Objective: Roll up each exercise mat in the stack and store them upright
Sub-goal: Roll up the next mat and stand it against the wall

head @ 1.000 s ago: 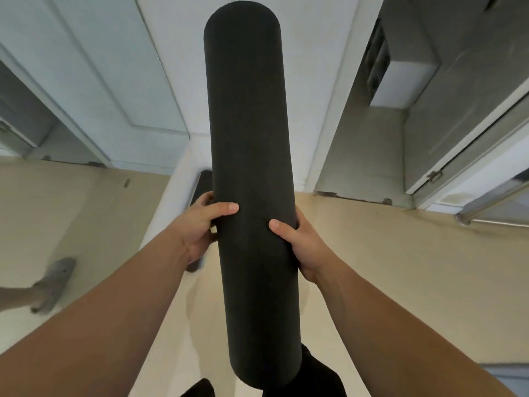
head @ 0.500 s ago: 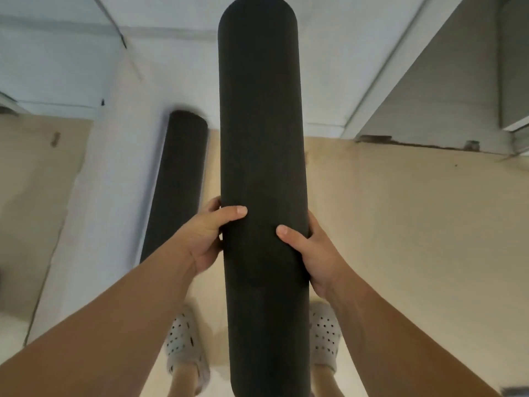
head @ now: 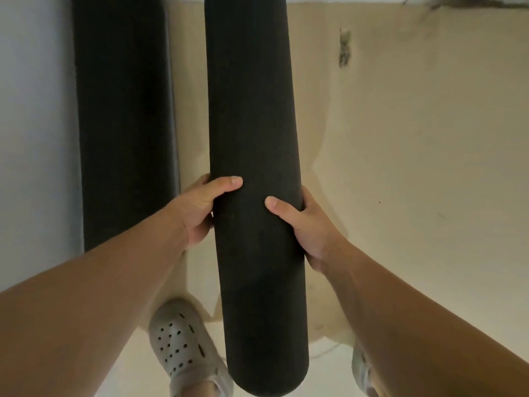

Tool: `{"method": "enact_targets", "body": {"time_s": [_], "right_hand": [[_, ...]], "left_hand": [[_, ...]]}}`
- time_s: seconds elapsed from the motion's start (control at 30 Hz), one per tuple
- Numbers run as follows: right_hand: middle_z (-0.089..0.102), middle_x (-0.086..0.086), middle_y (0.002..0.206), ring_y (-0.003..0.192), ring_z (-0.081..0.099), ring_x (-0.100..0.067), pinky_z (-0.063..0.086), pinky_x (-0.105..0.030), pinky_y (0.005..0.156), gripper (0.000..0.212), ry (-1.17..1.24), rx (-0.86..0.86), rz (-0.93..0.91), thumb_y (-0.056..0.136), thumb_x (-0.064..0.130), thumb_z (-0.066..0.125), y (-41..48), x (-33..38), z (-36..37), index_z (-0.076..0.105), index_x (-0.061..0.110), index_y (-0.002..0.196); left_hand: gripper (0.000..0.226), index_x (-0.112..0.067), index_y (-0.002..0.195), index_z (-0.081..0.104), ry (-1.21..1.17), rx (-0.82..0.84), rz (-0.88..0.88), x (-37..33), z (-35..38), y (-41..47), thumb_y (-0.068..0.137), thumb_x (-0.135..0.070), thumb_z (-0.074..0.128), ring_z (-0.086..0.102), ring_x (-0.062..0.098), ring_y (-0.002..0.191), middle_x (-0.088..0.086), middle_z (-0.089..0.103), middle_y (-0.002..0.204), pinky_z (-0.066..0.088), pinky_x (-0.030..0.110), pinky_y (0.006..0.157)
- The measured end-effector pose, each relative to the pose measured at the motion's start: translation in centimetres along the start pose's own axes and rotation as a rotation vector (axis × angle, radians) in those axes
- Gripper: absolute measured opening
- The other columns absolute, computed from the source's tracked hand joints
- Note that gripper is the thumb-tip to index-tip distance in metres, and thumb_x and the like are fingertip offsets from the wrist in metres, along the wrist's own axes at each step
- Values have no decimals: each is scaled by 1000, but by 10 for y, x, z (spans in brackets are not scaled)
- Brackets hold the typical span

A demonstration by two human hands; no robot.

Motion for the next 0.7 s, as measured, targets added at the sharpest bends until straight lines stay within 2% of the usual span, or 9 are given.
{"method": "enact_targets", "body": {"time_s": [0.1, 0.2, 0.33, 0.4, 0.47, 0.53, 0.6, 0.63, 0.7], "right_hand": [[74, 9, 122, 106, 74, -13, 62, -32, 85, 86, -15, -15, -22, 66, 44, 91, 32, 3, 13, 51, 34, 142], [73, 10, 125, 106, 74, -11, 62, -28, 82, 85, -35, 0, -33, 71, 41, 91, 59, 7, 24, 48, 35, 144], [68, 9, 129, 113, 70, -16, 60, -37, 93, 91, -83, -19, -38, 73, 47, 91, 90, 8, 40, 42, 37, 149], [66, 9, 131, 115, 68, -18, 58, -44, 100, 98, -124, -53, -51, 70, 52, 92, 102, 7, 48, 40, 37, 151], [62, 9, 136, 121, 64, -20, 54, -48, 105, 110, -194, -92, -74, 65, 60, 92, 107, 6, 57, 34, 37, 155], [55, 8, 146, 129, 58, -21, 51, -48, 109, 119, -287, -141, -109, 65, 65, 89, 106, 4, 67, 22, 40, 160], [45, 5, 157, 137, 50, -20, 46, -42, 113, 121, -419, -179, -181, 73, 67, 83, 99, 5, 78, 7, 42, 164], [40, 3, 160, 139, 47, -19, 44, -39, 114, 119, -482, -181, -224, 77, 67, 79, 96, 4, 82, 1, 43, 164], [35, 3, 163, 143, 43, -17, 41, -37, 116, 116, -548, -144, -265, 82, 65, 76, 91, -3, 89, -5, 46, 162]], "left_hand": [[49, -22, 128, 63, -27, 8, 0, -11, -14, 26, 82, -27, 77, 70, 25, 109, -1, 76, 114, 54, 39, 93], [38, -20, 128, 64, -3, 45, 20, -26, -27, 49, 91, -23, 67, 73, 21, 105, -1, 77, 112, 56, 36, 89], [35, -21, 125, 66, 2, 21, 7, -32, -42, 68, 92, -31, 66, 71, 24, 109, 1, 77, 114, 55, 42, 93], [42, -26, 131, 63, -24, -81, 17, -32, -47, 68, 90, -34, 69, 69, 24, 109, 0, 73, 119, 55, 39, 85], [52, -36, 145, 50, 36, -240, 126, -35, -50, 63, 94, -32, 65, 60, 14, 116, -8, 62, 132, 51, 31, 82], [57, -42, 153, 37, 312, -386, 345, -40, -53, 49, 101, -27, 57, 47, 7, 130, -13, 46, 148, 45, 26, 98], [57, -41, 156, 32, 671, -441, 547, -38, -52, 35, 105, -25, 51, 34, 12, 146, -6, 34, 160, 33, 33, 119], [56, -41, 157, 29, 794, -437, 575, -33, -52, 32, 106, -27, 48, 27, 18, 150, -2, 29, 164, 26, 38, 123], [57, -48, 157, 19, 863, -423, 492, -19, -56, 30, 107, -32, 43, 18, 24, 154, 1, 17, 168, 19, 41, 123]]}}
Point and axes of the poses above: each hand's wrist, its own y-axis towards the middle knuckle, its own z-axis out of the palm, x = y × z, the point moved 4 cm from there along y, towards the middle knuckle
